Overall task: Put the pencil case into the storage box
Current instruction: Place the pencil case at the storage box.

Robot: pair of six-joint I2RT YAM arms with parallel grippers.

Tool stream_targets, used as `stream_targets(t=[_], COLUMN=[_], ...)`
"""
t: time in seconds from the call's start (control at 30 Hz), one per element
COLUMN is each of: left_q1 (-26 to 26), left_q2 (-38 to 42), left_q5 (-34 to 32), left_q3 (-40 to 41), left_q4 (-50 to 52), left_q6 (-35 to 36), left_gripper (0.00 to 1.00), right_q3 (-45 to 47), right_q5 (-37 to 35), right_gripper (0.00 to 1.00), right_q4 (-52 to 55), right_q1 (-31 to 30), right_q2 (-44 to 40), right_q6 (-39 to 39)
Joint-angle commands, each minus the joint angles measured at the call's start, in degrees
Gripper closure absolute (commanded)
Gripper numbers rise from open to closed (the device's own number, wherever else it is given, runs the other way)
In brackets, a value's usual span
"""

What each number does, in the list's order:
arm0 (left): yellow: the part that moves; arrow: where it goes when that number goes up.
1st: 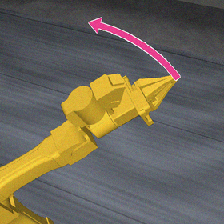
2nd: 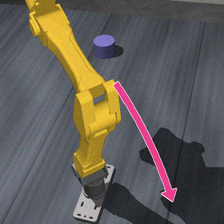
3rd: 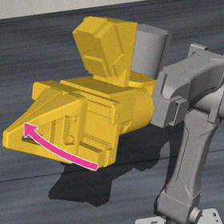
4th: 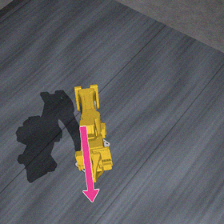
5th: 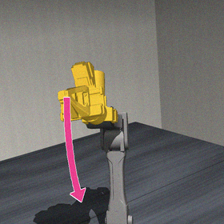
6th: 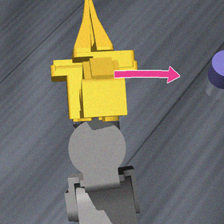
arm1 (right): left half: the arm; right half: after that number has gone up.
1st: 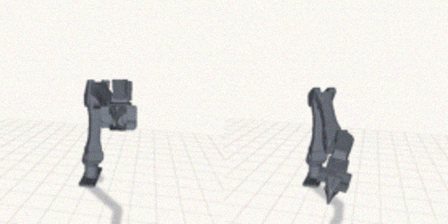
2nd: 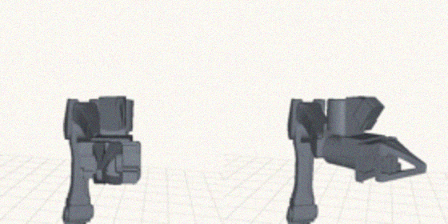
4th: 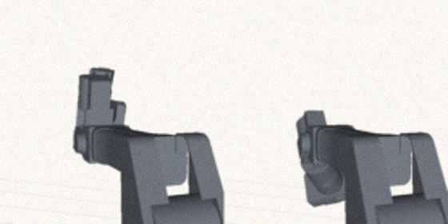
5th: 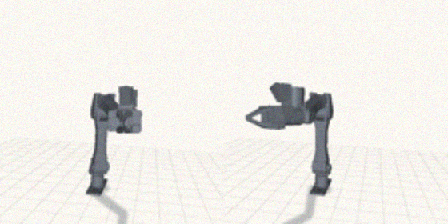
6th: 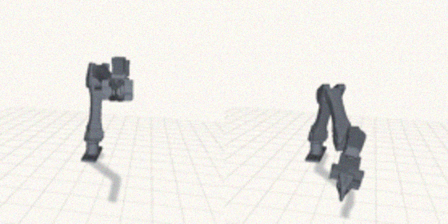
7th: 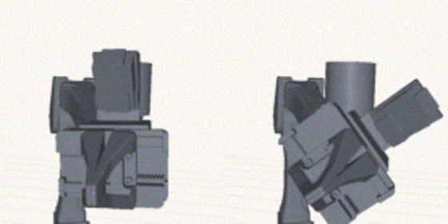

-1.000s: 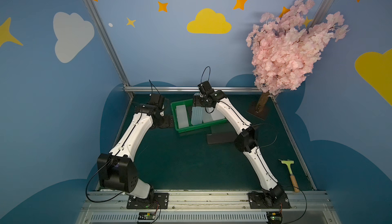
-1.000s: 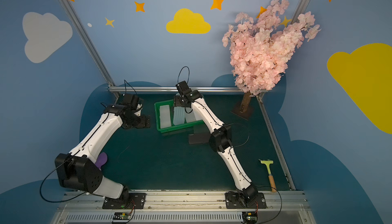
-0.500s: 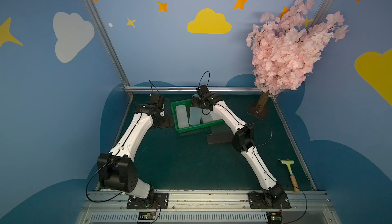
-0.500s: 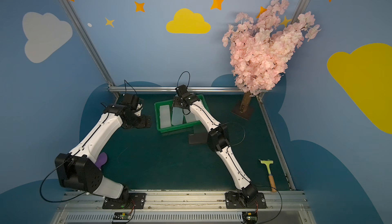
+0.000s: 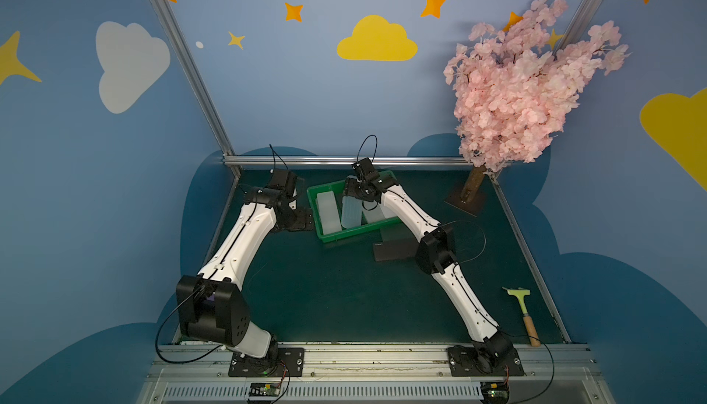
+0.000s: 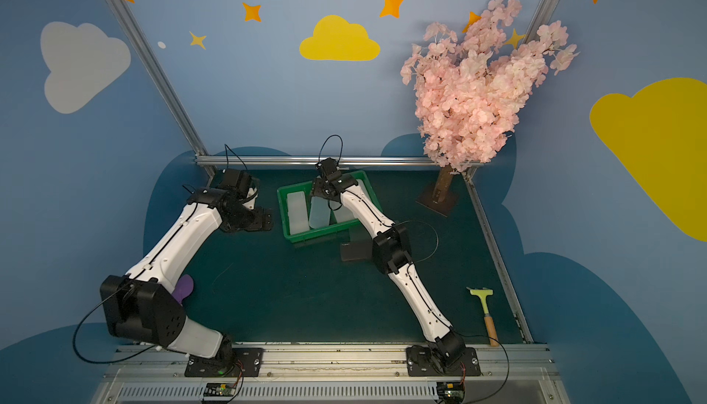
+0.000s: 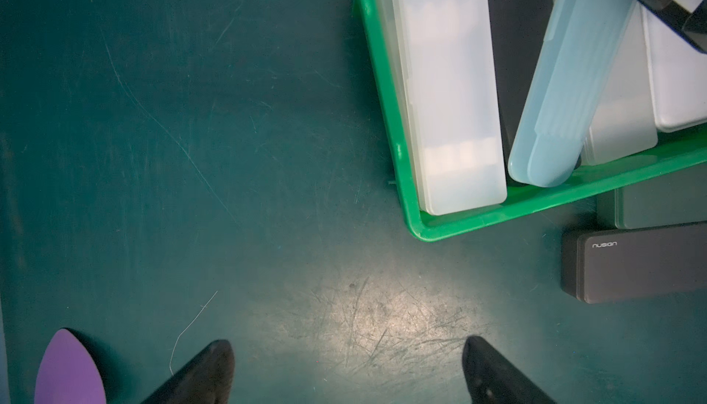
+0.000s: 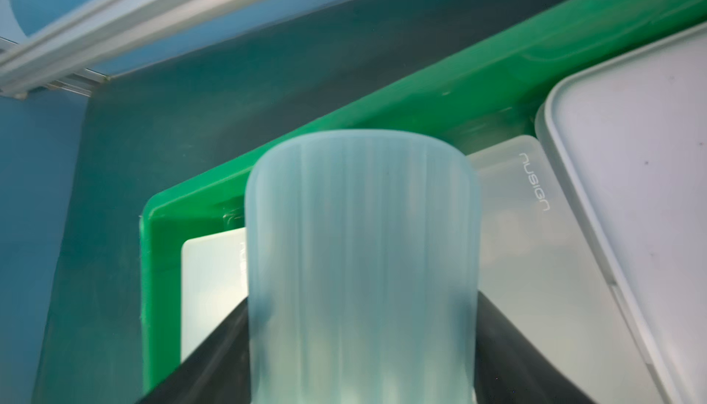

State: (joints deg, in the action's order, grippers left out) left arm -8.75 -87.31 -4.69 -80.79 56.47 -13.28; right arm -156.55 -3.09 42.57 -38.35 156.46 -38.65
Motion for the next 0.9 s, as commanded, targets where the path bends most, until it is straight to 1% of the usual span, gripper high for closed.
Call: stream_targets(t=[0.0,0.13,0.4,0.63,0.87], left_q1=[0.01,0.07,0.05,0.05,0.03], left_q2=[-0.35,-0.41,-0.41,-0.5,-0.41], left_q5=[0.38,0.47,0.74,0.82,1.35], left_q3=[0.2,0.3,0.37,0.54,0.14], left_q4=[-0.33,-0.33,-0.4,-0.43,-0.21], left_q6=[0.01,-0.08,-0.08,-0.12,-0.16], left_gripper=[0.04,0.04,0.04,0.04,0.04], right_q3=[0.72,0.81,1.16,1.81,4.38], right_q5=[2.01,2.13,2.7,3.63,4.33], right_gripper=[0.28,0.27,0.19,0.05,0.05], right_q4=[7.68,8.09,9.34,9.91,8.85], right_q1=[-0.94,-0.94,-1.42,-2.64,-3.59], right_q2=[2.43,2.29,1.71,1.31,-1.35], right_q6=[0.42,0.49,2.43,4.4,6.53])
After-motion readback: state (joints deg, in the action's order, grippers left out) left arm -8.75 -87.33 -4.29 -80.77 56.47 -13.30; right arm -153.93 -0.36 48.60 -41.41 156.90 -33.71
